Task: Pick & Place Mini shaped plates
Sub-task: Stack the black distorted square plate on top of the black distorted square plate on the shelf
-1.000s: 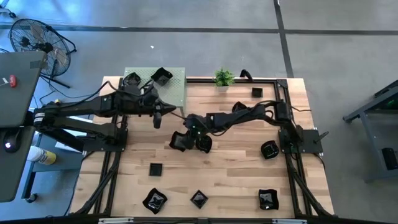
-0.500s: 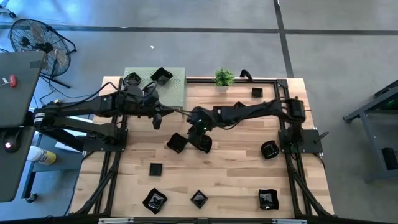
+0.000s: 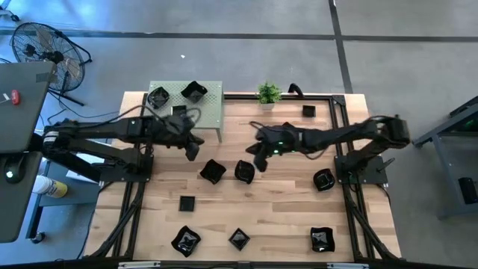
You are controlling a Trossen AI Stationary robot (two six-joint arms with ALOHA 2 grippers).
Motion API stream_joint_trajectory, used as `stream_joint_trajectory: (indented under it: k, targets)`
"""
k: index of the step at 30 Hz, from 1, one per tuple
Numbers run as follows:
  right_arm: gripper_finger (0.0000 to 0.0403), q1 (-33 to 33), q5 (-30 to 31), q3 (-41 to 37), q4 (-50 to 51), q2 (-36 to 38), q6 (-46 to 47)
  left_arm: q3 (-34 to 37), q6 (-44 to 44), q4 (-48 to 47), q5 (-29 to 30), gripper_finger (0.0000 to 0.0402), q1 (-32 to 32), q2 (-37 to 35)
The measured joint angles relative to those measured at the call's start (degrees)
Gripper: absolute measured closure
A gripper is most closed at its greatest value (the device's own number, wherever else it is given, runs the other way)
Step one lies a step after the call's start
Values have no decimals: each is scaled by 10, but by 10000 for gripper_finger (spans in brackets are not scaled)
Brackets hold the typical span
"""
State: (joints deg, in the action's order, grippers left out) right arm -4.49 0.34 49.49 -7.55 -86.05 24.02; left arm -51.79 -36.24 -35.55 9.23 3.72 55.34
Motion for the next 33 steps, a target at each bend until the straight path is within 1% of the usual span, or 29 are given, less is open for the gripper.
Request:
stream_joint_trajectory:
  k: [3,6,9,12,15,17,22,30,33]
  targets:
    - [396,0,37,-52,-3,58,13,0,-52,-39,28,398,-28,30]
    - [397,-4,57,-92,-5,112,17,0,-107,-58,46,382,-41,67]
    - [401,-15,55,-120,-4,155,25,0,-136,-51,40,348,-41,103]
    - [399,-28,56,-136,-4,186,30,0,-162,-49,26,305,-41,138]
    - [400,-38,56,-146,-6,207,30,0,-182,-50,24,267,-41,170]
    - [401,-43,55,-148,-6,215,29,0,-183,-43,24,252,-41,191]
    - [400,-46,55,-148,-7,217,26,0,-180,-39,23,243,-41,233]
    - [397,-45,51,-148,-9,216,14,1,-175,-32,11,243,-41,261]
    - [397,-45,51,-148,-14,216,14,28,-176,14,-15,243,-41,262]
